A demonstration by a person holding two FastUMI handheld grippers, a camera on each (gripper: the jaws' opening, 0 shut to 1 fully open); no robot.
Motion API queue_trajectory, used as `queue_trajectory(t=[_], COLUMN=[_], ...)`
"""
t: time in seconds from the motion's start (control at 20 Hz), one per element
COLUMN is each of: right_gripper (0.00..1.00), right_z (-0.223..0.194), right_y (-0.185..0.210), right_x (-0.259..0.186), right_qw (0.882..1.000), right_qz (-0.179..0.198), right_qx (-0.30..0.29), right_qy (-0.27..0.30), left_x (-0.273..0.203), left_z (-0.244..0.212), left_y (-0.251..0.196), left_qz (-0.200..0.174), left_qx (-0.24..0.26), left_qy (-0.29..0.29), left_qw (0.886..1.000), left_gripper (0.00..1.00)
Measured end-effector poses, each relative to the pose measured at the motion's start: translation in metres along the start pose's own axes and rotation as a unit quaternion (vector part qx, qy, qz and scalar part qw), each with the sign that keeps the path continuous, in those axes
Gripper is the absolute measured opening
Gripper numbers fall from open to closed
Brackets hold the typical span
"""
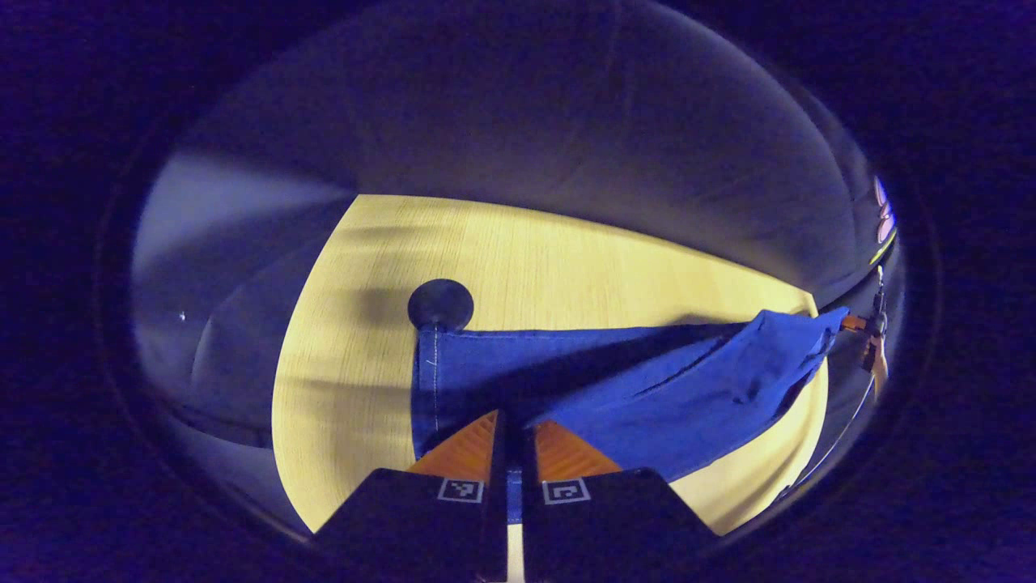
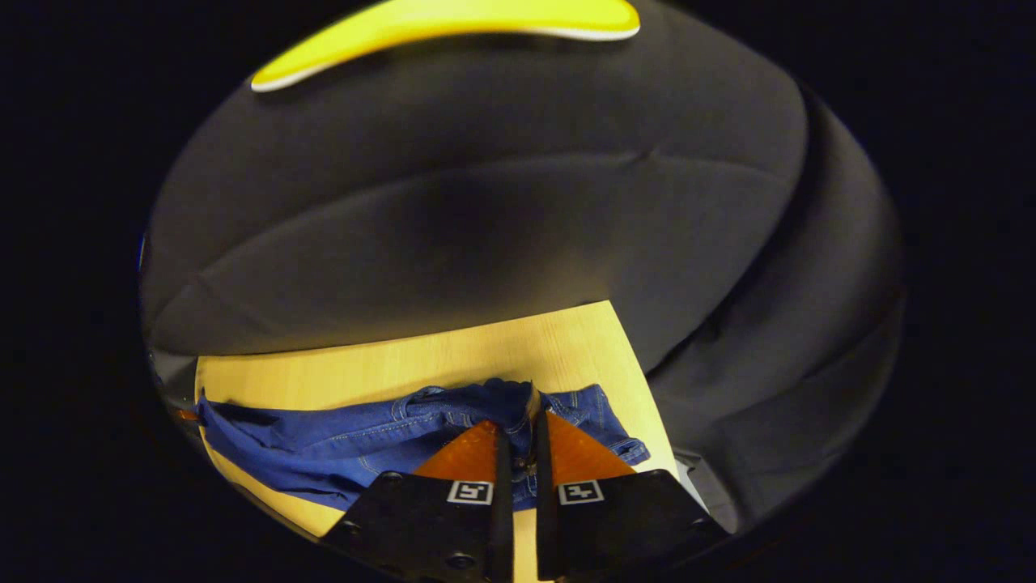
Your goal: Grasp the waist and the cuffs of the jeans and fold them to make the two legs overlap; first hold the waist and fold one-third of the jeans toward the cuffs, then hold the cuffs and fold the remaining one-third in the same direction to finish folding.
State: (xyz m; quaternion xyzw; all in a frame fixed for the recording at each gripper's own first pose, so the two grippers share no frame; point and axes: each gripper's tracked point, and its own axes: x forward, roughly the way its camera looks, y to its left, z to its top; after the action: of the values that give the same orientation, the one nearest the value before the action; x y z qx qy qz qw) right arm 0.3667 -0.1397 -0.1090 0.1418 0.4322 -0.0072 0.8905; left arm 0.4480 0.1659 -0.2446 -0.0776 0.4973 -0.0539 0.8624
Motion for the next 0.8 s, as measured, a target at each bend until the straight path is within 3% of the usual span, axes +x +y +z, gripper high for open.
queue_trajectory(t=[0.05,0.1,0.15,0.25,0.3,0.4,0.45,0.55,0.65,0.8], right_gripper=[0.23,0.31,0.43,0.59,0.60,0.96,0.93,0.99,0.98,0.98], right_z=[0.002,0.003,-0.003,-0.011,-0.014,-0.021,-0.024,-0.029,-0.033,-0.052], right_y=[0.003,0.004,0.005,0.005,0.005,0.000,-0.005,-0.020,-0.034,-0.051], right_x=[0.000,-0.001,0.005,0.003,-0.003,-0.019,-0.028,-0.043,-0.049,-0.026], right_qw=[1.000,1.000,1.000,1.000,1.000,0.999,0.997,0.990,0.975,0.956], right_qz=[-0.001,-0.006,-0.011,-0.008,-0.004,-0.003,-0.003,-0.016,-0.026,-0.043], right_qx=[-0.008,-0.017,-0.022,-0.016,-0.007,0.025,0.050,0.102,0.175,0.259], right_qy=[-0.003,-0.005,-0.009,-0.013,-0.017,-0.038,-0.056,-0.097,-0.136,-0.129], left_x=[0.004,0.004,0.006,0.005,0.005,-0.008,-0.021,-0.053,-0.083,-0.105], left_z=[-0.003,-0.004,-0.002,-0.007,-0.009,-0.008,-0.007,-0.001,-0.003,-0.013], left_y=[-0.007,-0.011,-0.014,-0.016,-0.016,-0.017,-0.023,-0.042,-0.057,-0.074], left_qz=[0.002,0.006,0.010,0.029,0.043,0.075,0.085,0.089,0.081,0.047], left_qx=[0.005,0.012,0.021,0.030,0.039,0.065,0.073,0.070,0.057,0.033], left_qy=[-0.001,-0.007,-0.015,-0.026,-0.040,-0.081,-0.107,-0.170,-0.225,-0.285], left_qw=[1.000,1.000,1.000,0.999,0.997,0.992,0.988,0.979,0.969,0.957], left_gripper=[0.33,0.35,0.46,0.95,0.98,0.98,0.98,0.98,0.98,0.98])
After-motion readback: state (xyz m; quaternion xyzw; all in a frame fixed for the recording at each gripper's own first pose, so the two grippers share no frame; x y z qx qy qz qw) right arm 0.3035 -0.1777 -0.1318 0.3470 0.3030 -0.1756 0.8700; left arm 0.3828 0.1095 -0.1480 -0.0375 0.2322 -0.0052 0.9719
